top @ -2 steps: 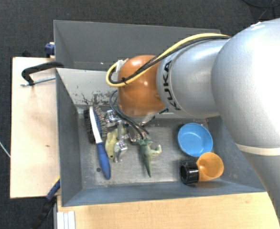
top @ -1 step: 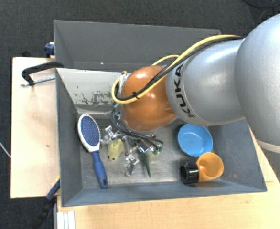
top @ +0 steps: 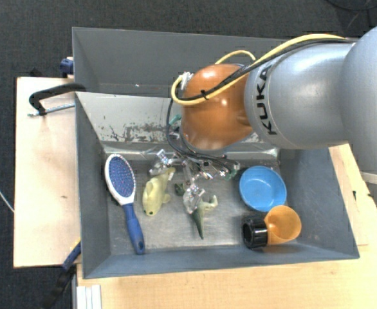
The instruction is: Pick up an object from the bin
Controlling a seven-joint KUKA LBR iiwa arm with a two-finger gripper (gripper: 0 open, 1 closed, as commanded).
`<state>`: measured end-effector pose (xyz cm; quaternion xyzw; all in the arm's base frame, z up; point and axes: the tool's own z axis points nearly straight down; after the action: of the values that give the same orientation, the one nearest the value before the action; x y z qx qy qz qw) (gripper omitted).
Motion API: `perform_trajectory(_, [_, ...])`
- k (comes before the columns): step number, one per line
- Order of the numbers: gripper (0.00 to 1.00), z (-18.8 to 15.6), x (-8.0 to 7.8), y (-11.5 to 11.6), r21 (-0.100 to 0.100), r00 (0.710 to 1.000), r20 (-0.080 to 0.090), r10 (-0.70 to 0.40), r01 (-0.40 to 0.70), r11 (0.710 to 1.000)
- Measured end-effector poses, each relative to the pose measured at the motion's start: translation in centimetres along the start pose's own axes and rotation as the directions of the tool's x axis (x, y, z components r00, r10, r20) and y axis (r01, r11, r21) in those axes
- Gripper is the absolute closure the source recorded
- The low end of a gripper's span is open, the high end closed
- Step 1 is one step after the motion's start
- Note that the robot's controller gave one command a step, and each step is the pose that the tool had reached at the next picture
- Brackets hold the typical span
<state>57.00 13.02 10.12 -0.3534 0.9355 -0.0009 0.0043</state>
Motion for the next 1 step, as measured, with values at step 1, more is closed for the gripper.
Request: perform_trajectory(1, [0.0, 2.82, -2.96, 2.62, 0.0, 0.988, -0.001, -0.153, 0.153, 0.988])
